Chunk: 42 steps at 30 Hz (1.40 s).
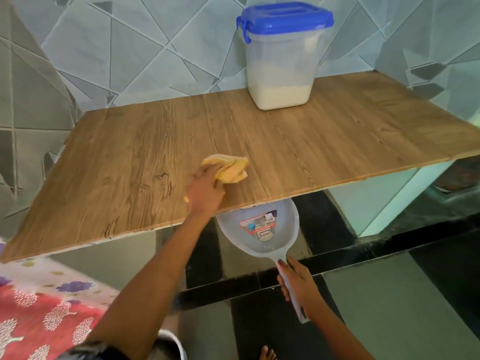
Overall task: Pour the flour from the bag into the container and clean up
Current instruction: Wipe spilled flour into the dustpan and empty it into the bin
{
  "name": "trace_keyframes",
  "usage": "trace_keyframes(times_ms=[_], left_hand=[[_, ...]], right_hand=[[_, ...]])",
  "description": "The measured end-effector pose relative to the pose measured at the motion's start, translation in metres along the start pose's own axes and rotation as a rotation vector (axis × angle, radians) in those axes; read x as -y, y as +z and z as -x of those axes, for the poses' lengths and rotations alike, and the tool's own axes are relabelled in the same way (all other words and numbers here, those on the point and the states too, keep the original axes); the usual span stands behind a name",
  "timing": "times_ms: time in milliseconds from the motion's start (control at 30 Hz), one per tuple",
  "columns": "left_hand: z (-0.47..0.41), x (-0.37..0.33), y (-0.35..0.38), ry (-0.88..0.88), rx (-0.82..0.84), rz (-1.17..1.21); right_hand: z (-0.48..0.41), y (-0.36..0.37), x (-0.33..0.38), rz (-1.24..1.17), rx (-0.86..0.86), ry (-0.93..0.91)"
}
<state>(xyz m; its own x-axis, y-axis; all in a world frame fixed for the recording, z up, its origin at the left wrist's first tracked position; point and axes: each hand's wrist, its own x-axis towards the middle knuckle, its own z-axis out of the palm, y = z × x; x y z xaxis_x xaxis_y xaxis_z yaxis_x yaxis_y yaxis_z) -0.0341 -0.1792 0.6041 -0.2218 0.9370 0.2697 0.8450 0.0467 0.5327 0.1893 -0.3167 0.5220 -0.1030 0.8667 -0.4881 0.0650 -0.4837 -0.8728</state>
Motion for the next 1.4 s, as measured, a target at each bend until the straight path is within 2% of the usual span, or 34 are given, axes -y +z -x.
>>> trace_keyframes(times_ms=[100, 167, 233, 400, 467, 533, 633, 700, 767, 867, 933, 1100, 1167, 1267, 1333, 1400], left_hand=[[-0.034, 0.029, -0.005, -0.316, 0.112, -0.194], [-0.039, 0.019, 0.007, -0.382, 0.219, -0.285], [-0.035, -0.009, 0.028, -0.303, 0.248, -0.323], [0.015, -0.112, 0.089, 0.033, 0.33, -0.33], [0.037, -0.143, 0.107, 0.17, 0.339, -0.259], [0.039, -0.154, 0.113, 0.205, 0.314, -0.075], [0.013, -0.156, 0.099, 0.091, 0.112, 0.111], [-0.021, -0.139, 0.087, -0.055, -0.001, 0.095], [-0.057, -0.098, 0.084, -0.238, -0.007, -0.031], [-0.093, -0.037, 0.098, -0.458, 0.11, -0.145], [-0.089, -0.062, 0.111, -0.421, 0.166, -0.249], [-0.037, -0.183, 0.149, -0.023, 0.332, -0.341], [-0.018, -0.212, 0.16, 0.147, 0.395, -0.258], [-0.019, -0.228, 0.164, 0.333, 0.481, 0.04], [-0.051, -0.228, 0.156, 0.285, 0.38, 0.164], [-0.104, -0.203, 0.15, 0.149, 0.218, 0.119]], right_hand=[[0.001, -0.011, -0.002, -0.011, -0.012, 0.014], [0.0, -0.022, -0.001, -0.013, -0.025, 0.031], [-0.001, -0.036, 0.003, 0.012, -0.016, 0.036], [-0.008, -0.075, 0.009, 0.044, 0.047, 0.033], [-0.013, -0.094, 0.01, 0.062, 0.087, 0.036], [-0.018, -0.113, 0.011, 0.086, 0.124, 0.037], [-0.027, -0.138, 0.018, 0.127, 0.164, 0.023], [-0.03, -0.153, 0.023, 0.132, 0.178, 0.018], [-0.033, -0.165, 0.027, 0.118, 0.193, 0.011], [-0.036, -0.181, 0.03, 0.101, 0.177, 0.005], [-0.039, -0.189, 0.029, 0.082, 0.156, 0.001], [-0.049, -0.203, 0.03, 0.058, 0.122, 0.032], [-0.054, -0.209, 0.03, 0.064, 0.118, 0.038], [-0.063, -0.218, 0.032, 0.08, 0.093, 0.041], [-0.068, -0.223, 0.033, 0.071, 0.063, 0.04], [-0.072, -0.226, 0.034, 0.054, 0.021, 0.045]])
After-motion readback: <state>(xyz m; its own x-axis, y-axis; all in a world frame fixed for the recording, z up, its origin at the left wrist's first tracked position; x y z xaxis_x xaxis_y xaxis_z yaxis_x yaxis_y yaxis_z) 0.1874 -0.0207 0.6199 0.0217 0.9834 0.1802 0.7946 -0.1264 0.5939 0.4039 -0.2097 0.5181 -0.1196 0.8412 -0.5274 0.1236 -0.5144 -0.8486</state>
